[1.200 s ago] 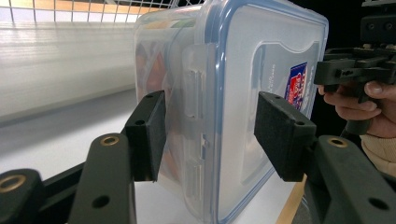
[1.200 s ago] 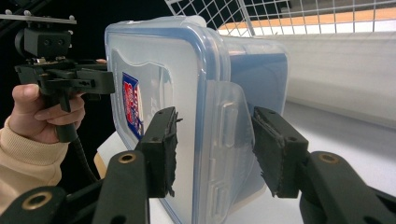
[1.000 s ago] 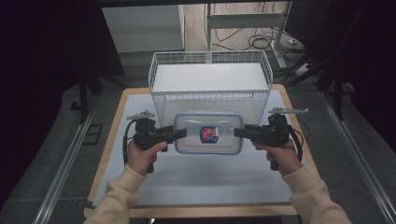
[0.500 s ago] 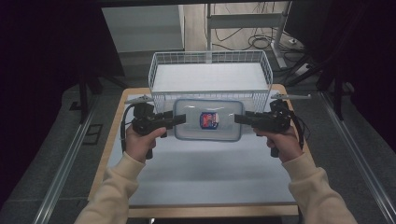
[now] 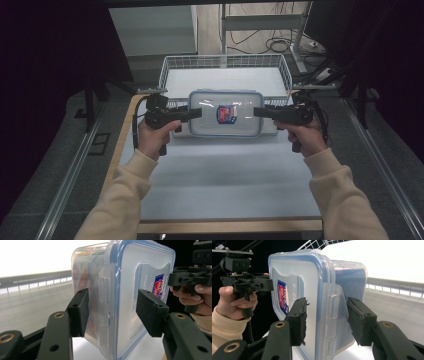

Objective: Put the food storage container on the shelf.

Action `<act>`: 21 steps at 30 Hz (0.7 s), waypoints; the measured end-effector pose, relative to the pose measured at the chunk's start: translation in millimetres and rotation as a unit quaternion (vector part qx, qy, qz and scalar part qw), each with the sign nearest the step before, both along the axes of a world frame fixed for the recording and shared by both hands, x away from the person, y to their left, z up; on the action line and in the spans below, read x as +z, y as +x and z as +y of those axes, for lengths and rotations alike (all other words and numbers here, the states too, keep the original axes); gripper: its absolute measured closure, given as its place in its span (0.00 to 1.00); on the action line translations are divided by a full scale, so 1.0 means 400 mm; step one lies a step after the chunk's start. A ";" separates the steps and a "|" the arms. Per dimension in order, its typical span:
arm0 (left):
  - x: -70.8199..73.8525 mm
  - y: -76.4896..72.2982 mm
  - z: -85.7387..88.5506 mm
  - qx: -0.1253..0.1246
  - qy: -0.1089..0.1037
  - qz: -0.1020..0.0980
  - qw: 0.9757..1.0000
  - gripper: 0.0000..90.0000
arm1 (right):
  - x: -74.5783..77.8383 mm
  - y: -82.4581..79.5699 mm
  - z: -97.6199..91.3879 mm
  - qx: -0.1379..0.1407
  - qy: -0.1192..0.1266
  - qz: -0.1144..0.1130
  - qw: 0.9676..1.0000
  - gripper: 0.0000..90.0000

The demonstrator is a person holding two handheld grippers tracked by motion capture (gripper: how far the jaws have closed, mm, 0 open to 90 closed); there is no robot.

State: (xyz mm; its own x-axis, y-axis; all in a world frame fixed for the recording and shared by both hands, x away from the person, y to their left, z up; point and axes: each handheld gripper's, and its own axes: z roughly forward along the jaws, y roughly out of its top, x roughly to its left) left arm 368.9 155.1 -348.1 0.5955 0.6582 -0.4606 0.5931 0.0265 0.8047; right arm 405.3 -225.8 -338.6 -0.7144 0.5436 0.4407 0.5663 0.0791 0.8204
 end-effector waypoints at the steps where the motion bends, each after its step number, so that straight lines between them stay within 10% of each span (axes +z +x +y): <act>1: 0.002 0.004 0.000 0.000 -0.002 0.000 1.000 0.51 | 0.005 0.004 0.000 -0.001 0.001 0.000 1.000 0.57; 21: 0.061 0.092 -0.001 -0.002 -0.004 0.002 1.000 0.51 | 0.076 0.089 -0.002 -0.010 0.006 -0.002 1.000 0.57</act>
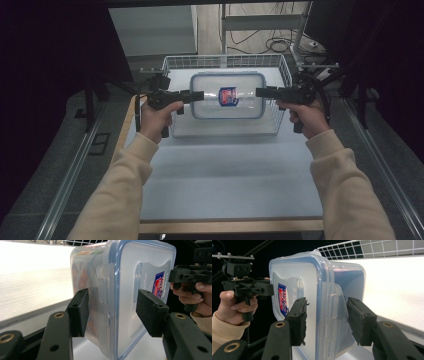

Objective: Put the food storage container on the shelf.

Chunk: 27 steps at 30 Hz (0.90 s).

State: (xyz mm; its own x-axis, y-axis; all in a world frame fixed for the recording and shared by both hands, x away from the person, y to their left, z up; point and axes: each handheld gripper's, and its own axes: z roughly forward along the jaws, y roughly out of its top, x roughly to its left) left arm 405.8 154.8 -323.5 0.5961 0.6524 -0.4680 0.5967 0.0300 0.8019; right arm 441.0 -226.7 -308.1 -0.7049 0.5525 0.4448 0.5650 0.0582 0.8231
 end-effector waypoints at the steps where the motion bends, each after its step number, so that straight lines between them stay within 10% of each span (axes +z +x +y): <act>1: 0.003 0.005 0.001 0.001 0.000 0.002 1.000 0.51 | 0.003 0.006 0.001 0.000 0.000 0.001 1.000 0.57; 27: 0.034 0.176 0.007 0.003 -0.015 0.029 0.999 0.50 | 0.032 0.165 0.001 -0.019 0.012 0.040 0.999 0.58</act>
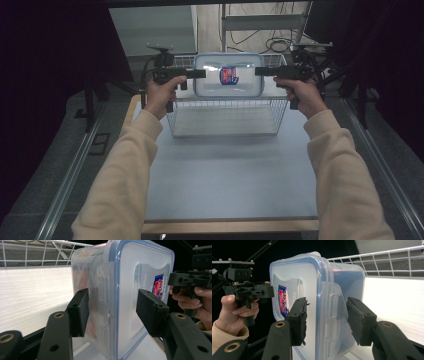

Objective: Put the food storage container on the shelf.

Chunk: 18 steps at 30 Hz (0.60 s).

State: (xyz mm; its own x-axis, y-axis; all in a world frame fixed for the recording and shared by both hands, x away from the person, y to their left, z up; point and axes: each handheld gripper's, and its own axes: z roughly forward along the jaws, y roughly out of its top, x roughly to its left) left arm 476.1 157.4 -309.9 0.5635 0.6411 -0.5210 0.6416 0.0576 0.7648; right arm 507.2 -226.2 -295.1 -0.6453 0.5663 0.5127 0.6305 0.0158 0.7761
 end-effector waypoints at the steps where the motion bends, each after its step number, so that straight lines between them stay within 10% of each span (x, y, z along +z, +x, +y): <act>1: -0.002 0.005 0.000 0.005 -0.008 0.006 1.000 0.50 | 0.000 0.005 0.000 0.000 -0.002 0.002 1.000 0.57; 18: -0.032 0.078 -0.013 0.040 -0.021 0.027 0.999 0.41 | -0.022 0.049 0.021 -0.065 -0.008 0.029 0.997 0.48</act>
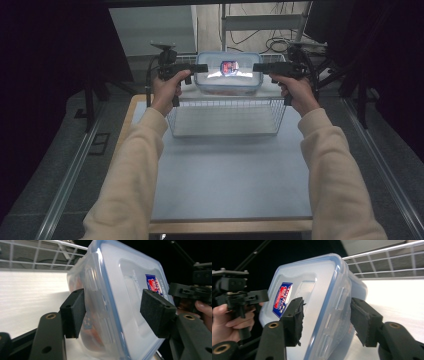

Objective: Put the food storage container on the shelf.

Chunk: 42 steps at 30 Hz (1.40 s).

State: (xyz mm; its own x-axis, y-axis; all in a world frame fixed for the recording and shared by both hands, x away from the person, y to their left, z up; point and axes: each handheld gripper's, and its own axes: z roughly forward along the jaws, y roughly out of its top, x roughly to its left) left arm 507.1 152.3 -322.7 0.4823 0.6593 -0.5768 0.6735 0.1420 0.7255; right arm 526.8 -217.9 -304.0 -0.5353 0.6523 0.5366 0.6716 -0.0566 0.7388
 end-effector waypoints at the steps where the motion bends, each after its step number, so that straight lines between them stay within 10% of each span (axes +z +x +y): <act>1: -0.003 0.004 -0.003 -0.003 0.010 0.001 1.000 0.42 | 0.000 0.000 0.003 -0.009 -0.012 -0.003 1.000 0.49; 10: -0.023 0.009 -0.003 0.013 -0.015 0.012 1.000 0.26 | 0.002 -0.017 0.012 -0.044 -0.047 -0.032 0.997 0.44; 14: 0.014 -0.029 0.006 0.025 -0.013 -0.028 0.999 0.22 | 0.016 -0.045 -0.004 -0.040 -0.037 -0.059 0.997 0.40; 22: 0.026 -0.083 0.021 0.009 0.007 -0.045 0.999 0.23 | 0.027 -0.115 -0.026 -0.007 -0.050 -0.102 0.994 0.37; 30: 0.018 -0.201 0.053 0.011 -0.007 -0.074 0.997 0.24 | -0.001 -0.172 -0.043 0.012 -0.064 -0.117 0.991 0.33; 42: -0.104 -0.381 0.052 -0.035 0.011 -0.092 0.995 0.26 | -0.114 -0.316 -0.078 0.047 -0.057 -0.143 0.987 0.30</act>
State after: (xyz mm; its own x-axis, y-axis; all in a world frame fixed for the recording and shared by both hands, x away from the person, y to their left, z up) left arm 354.6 173.0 -364.3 0.6243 0.6309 -0.4607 0.5367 0.0822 0.8398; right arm 400.5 -248.9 -349.6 -0.7160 0.6392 0.2806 0.4323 0.0904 0.8972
